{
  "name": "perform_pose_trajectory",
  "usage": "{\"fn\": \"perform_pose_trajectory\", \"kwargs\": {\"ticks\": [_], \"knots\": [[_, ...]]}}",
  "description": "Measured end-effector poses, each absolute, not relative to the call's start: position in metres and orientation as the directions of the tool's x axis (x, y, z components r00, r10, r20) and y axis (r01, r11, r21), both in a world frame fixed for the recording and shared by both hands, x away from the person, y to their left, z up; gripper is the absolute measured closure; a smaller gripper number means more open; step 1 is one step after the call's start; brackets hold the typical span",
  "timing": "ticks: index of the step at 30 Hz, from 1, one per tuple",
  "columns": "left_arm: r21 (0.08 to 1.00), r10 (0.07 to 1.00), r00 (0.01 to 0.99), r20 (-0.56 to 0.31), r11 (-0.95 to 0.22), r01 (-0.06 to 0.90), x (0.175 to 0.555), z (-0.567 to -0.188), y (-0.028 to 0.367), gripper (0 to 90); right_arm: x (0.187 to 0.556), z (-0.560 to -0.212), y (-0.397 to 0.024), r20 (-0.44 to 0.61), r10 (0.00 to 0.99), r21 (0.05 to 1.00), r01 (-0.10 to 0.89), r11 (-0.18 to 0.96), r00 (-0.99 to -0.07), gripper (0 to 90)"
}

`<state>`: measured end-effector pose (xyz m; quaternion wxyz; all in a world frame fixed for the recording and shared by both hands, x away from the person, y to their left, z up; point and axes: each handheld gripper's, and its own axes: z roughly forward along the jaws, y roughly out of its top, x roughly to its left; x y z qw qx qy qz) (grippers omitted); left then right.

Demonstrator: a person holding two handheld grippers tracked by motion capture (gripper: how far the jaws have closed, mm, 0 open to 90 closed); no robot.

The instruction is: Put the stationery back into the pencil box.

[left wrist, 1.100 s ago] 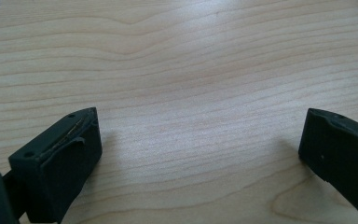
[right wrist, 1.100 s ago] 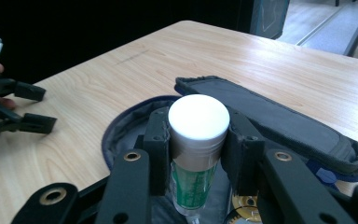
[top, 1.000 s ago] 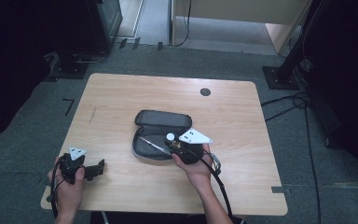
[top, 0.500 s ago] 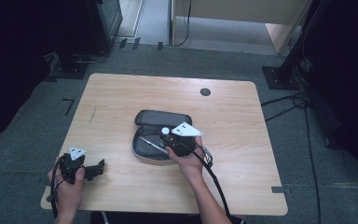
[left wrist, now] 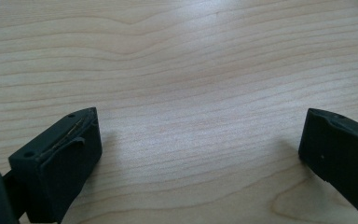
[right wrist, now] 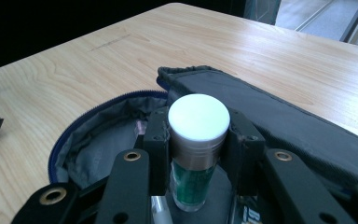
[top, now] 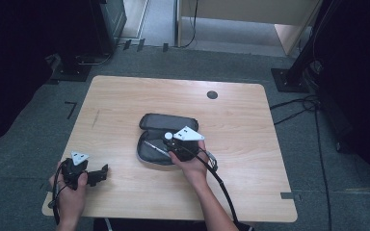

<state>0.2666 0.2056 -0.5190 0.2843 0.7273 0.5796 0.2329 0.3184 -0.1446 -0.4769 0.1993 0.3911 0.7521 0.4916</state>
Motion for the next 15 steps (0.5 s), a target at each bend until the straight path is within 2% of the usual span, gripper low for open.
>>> {"fn": "perform_pose_trajectory", "kwargs": {"ticks": [15], "knots": [[0.684, 0.976, 0.219, 0.009, -0.166, 0.711, 0.267, -0.519, 0.206, 0.0, 0.293, -0.485, -0.178, 0.163, 0.773, 0.874, 0.454, 0.176, -0.613, 65.4]]}}
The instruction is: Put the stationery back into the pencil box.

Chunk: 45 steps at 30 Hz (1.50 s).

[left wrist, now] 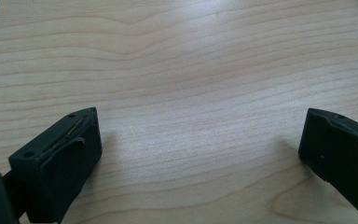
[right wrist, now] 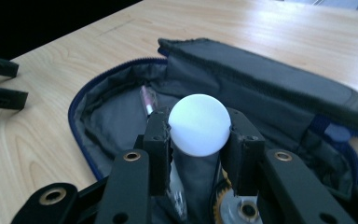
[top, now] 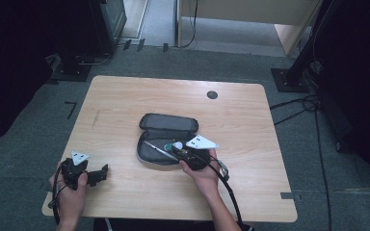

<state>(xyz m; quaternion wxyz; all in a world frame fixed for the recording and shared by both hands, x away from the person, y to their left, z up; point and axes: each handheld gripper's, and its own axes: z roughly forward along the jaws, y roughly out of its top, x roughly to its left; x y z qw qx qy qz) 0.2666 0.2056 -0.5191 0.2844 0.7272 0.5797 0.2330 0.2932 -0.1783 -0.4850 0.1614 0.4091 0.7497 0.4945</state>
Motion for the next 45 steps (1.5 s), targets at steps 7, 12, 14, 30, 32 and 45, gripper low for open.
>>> {"fn": "perform_pose_trajectory", "kwargs": {"ticks": [7, 12, 14, 30, 32, 45], "knots": [[0.684, 0.976, 0.22, 0.009, -0.167, 0.711, 0.267, -0.519, 0.206, 0.0, 0.293, -0.489, -0.179, 0.188, 0.757, 0.86, 0.478, 0.182, -0.626, 65.4], [0.684, 0.976, 0.22, 0.009, -0.166, 0.711, 0.267, -0.519, 0.206, 0.0, 0.297, -0.493, -0.173, 0.19, 0.749, 0.847, 0.492, 0.202, -0.634, 65.3], [0.684, 0.976, 0.22, 0.009, -0.167, 0.711, 0.267, -0.519, 0.206, 0.0, 0.299, -0.495, -0.17, 0.193, 0.752, 0.842, 0.5, 0.204, -0.631, 65.3], [0.684, 0.976, 0.22, 0.009, -0.167, 0.711, 0.267, -0.519, 0.206, 0.0, 0.309, -0.492, -0.154, 0.171, 0.787, 0.795, 0.554, 0.245, -0.593, 64.9], [0.684, 0.976, 0.22, 0.009, -0.166, 0.711, 0.267, -0.519, 0.206, 0.0, 0.311, -0.493, -0.153, 0.169, 0.792, 0.787, 0.565, 0.25, -0.586, 64.4], [0.684, 0.976, 0.219, 0.009, -0.166, 0.711, 0.267, -0.519, 0.206, 0.0, 0.311, -0.492, -0.154, 0.135, 0.81, 0.775, 0.57, 0.272, -0.57, 70.9]]}}
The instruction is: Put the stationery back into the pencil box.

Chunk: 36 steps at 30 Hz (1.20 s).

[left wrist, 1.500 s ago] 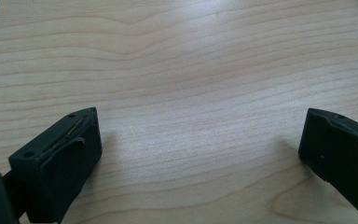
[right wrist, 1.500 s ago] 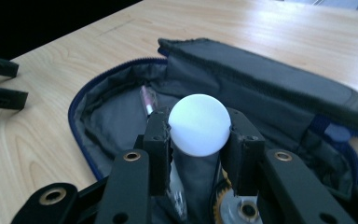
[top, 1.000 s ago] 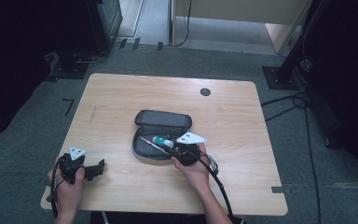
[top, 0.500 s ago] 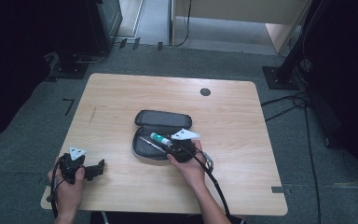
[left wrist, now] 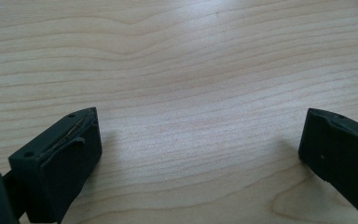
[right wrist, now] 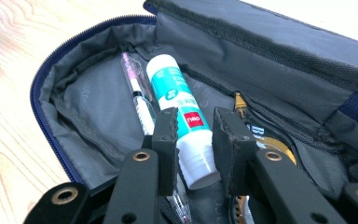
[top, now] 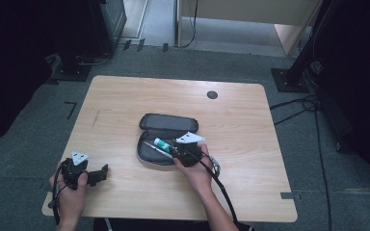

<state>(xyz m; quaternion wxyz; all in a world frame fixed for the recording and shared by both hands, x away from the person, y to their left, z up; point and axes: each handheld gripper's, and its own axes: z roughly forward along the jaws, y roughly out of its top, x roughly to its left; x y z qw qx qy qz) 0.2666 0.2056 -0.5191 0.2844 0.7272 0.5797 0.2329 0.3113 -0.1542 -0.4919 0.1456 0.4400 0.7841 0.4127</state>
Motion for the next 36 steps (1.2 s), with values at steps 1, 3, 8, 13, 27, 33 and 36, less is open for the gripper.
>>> {"fn": "perform_pose_trajectory", "kwargs": {"ticks": [1, 3, 8, 13, 27, 33, 36], "knots": [[0.684, 0.976, 0.22, 0.009, -0.167, 0.711, 0.267, -0.519, 0.206, 0.0, 0.311, -0.492, -0.154, 0.139, 0.811, 0.781, 0.567, 0.263, -0.568, 70.7], [0.683, 0.975, 0.22, 0.009, -0.167, 0.711, 0.267, -0.519, 0.206, 0.0, 0.309, -0.489, -0.156, 0.142, 0.808, 0.79, 0.558, 0.255, -0.571, 69.4], [0.684, 0.976, 0.22, 0.009, -0.166, 0.711, 0.267, -0.519, 0.206, 0.0, 0.305, -0.481, -0.161, 0.152, 0.806, 0.818, 0.53, 0.222, -0.572, 59.6], [0.684, 0.976, 0.22, 0.009, -0.166, 0.711, 0.267, -0.519, 0.206, 0.0, 0.301, -0.472, -0.17, 0.167, 0.801, 0.84, 0.508, 0.189, -0.575, 42.1], [0.684, 0.976, 0.22, 0.009, -0.167, 0.711, 0.267, -0.519, 0.206, 0.0, 0.283, -0.456, -0.196, 0.064, 0.863, 0.854, 0.474, 0.213, -0.502, 0.0], [0.684, 0.976, 0.219, 0.009, -0.166, 0.711, 0.267, -0.519, 0.206, 0.0, 0.278, -0.455, -0.213, 0.062, 0.883, 0.852, 0.485, 0.196, -0.466, 0.0], [0.683, 0.976, 0.22, 0.009, -0.166, 0.711, 0.267, -0.519, 0.206, 0.0, 0.276, -0.455, -0.22, 0.06, 0.889, 0.853, 0.486, 0.19, -0.453, 0.0]]}}
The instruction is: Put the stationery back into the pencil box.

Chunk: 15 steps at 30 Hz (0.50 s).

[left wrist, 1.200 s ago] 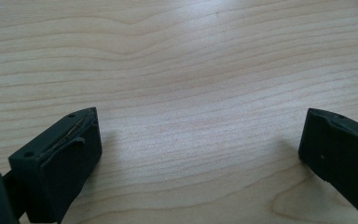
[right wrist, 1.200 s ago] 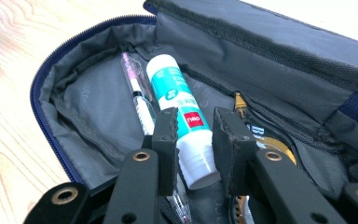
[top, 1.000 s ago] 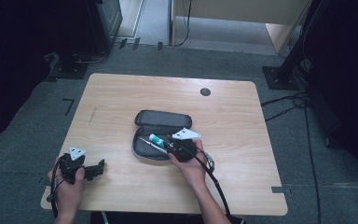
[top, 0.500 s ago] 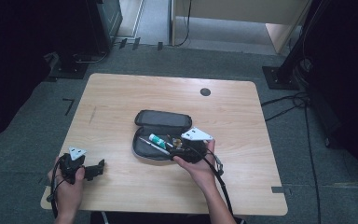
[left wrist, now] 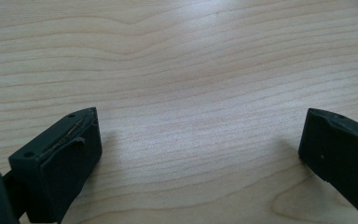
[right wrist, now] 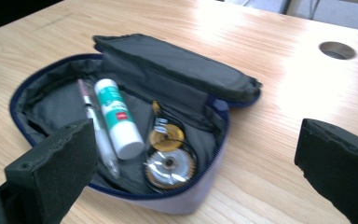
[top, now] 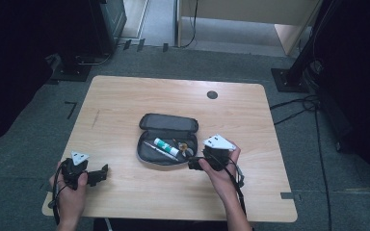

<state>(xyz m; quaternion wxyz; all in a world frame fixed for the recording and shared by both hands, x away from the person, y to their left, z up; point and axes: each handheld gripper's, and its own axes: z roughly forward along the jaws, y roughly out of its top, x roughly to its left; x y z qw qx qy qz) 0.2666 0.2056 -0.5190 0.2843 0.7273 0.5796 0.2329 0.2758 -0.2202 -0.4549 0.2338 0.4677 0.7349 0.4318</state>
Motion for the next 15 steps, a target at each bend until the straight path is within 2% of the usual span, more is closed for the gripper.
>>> {"fn": "perform_pose_trajectory", "kwargs": {"ticks": [15], "knots": [[0.684, 0.976, 0.22, 0.009, -0.166, 0.711, 0.267, -0.519, 0.206, 0.0, 0.268, -0.462, -0.249, 0.062, 0.917, 0.84, 0.517, 0.165, -0.394, 0.0]]}}
